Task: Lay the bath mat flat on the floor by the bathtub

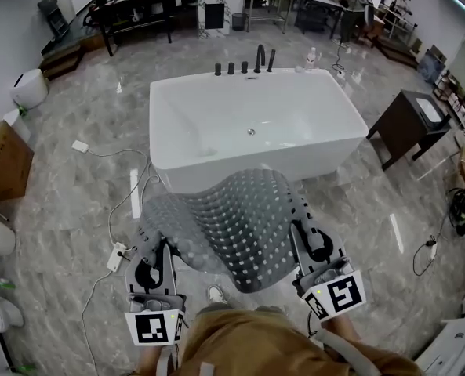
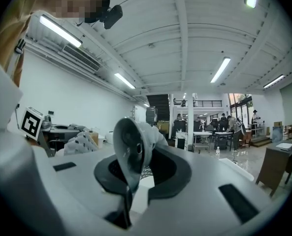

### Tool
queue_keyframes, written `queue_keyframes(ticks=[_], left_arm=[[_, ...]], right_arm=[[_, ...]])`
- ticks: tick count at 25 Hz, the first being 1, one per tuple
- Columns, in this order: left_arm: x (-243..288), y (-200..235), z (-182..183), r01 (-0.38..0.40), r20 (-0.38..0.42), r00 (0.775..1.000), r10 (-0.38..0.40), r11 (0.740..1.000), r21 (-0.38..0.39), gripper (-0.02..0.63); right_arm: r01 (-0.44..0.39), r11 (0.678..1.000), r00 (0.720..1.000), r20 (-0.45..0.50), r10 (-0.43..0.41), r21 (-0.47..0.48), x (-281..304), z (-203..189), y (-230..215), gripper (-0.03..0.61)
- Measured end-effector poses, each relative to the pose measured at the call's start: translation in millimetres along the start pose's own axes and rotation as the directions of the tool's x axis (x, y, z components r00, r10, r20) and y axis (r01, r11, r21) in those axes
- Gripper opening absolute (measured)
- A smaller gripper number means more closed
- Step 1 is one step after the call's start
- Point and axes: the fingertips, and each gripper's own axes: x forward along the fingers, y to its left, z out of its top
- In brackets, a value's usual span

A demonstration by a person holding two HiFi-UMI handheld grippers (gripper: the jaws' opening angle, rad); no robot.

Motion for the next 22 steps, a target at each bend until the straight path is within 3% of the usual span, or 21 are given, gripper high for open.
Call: queue_keyframes(ticks=[8,16,22], left_arm=[[24.6,7.2,2.0,0.035,0.020,0.999,-0.035,0.999,-0.015,0.061],[40.8,-0.2,-10.8,-0.053,-0.011,0.999,0.053,0.998,-0.019,0.061],[78.9,-11.9,-31.7,-0.073,-0.029,0.997,0.074,0.997,0.029,0.061]], right_arm=[[0.026,0.999,1.000,-0.012,-0.026,-0.020,18.5,5.7,-5.2,0.052],[-0.053,0.998,0.998,-0.042,0.051,-0.032,43.0,-8.6,-31.2,0.052],[-0.084,0.996,0.995,-0.057,0.083,-0.019,74.2,-35.1,-67.9,0.052]])
